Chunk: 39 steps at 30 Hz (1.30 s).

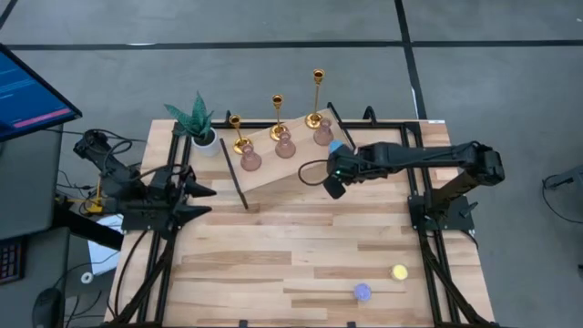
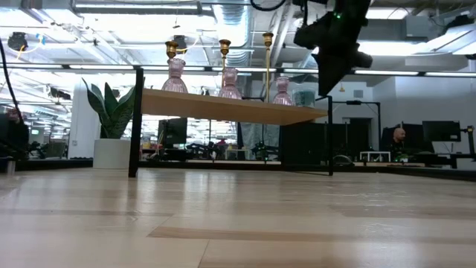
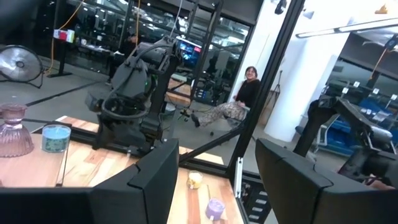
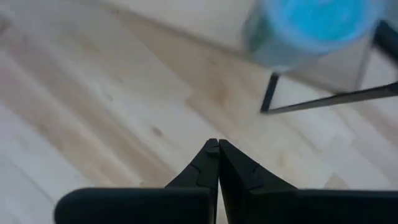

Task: Pick & Place candle stick holders
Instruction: Put the blue scented candle on the shelf

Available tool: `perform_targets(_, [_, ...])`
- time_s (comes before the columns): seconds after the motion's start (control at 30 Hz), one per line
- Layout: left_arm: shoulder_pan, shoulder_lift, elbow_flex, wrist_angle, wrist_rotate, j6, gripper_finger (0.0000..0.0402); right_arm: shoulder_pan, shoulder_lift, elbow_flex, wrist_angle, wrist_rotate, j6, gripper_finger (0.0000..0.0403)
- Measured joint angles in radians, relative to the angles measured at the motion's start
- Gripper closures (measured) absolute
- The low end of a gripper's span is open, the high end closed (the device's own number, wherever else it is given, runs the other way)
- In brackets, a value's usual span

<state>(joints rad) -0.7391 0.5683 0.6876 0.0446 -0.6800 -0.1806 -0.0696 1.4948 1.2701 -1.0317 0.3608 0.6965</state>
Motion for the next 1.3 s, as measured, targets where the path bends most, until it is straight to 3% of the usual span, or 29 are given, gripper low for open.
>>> perform_targets(0.17, [0.0,0.0,0.0,0.0,0.0,0.0,0.0187,0.013,0.0,-0.037,0.041,-0.074,-0.026,0.0403])
perform_targets(0.57, [0.0,0.0,0.0,0.001,0.0,0.0,0.0187,0.016,0.0,-0.037,0.085,-0.044,-0.106,0.0403])
perform_targets(1.3, [0.0,0.0,0.0,0.001,0.0,0.0,0.0187,-0.168,0.0,-0.037,0.142,-0.038,-0.167,0.0403])
